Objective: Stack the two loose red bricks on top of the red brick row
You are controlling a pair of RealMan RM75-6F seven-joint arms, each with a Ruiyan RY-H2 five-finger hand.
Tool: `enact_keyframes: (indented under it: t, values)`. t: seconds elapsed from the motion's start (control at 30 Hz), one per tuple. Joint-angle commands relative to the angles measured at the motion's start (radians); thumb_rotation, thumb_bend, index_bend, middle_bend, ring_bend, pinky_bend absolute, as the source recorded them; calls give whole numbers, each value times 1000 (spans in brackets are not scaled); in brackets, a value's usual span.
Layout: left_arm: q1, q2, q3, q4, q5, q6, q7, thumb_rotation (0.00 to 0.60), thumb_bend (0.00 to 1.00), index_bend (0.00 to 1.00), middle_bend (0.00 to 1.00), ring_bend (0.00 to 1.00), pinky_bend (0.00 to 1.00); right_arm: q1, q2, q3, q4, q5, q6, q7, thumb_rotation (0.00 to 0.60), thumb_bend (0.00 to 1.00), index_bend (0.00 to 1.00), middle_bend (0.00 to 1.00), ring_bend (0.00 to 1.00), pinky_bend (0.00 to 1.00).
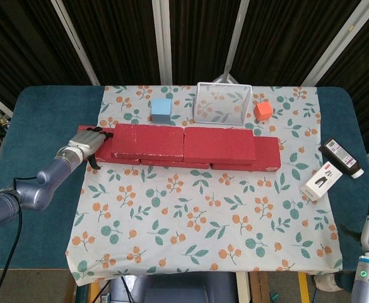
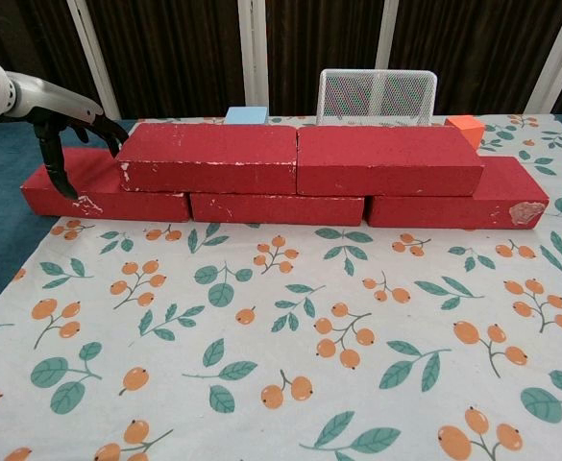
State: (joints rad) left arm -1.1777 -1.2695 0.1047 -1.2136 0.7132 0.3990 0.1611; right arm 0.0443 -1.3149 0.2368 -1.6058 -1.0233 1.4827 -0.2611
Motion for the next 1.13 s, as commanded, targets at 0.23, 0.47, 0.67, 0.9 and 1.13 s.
enact_keyframes:
  t: [0.23, 0.47, 0.67, 0.9, 1.13]
  values:
    - [31, 116, 20, -96, -17, 59, -2, 600, 0, 220, 166, 0, 97, 1, -1, -2, -1, -2, -2, -2, 600, 55, 0, 19, 0, 0]
    - [311, 282, -1, -414, 183, 523, -112, 600, 0, 129, 23, 0, 97, 6, 22, -26, -5, -46, -36, 31, 600, 54, 0, 19, 0, 0]
    - [577, 238, 72, -494, 356, 916, -50, 600, 0, 112, 6, 0, 97, 10, 37, -60, 22, -158, -40, 101, 600, 55, 0, 19, 0, 0]
    - [829, 72, 96, -366, 546, 1201, -160, 600, 0, 111, 18, 0, 97, 5, 56, -92, 42, -260, -19, 163, 600, 55, 0, 20, 0, 0]
    - [886, 30, 81, -321, 602, 1256, -132, 600, 0, 111, 22, 0, 97, 3, 71, -108, 32, -301, -13, 175, 600, 54, 0, 19, 0, 0]
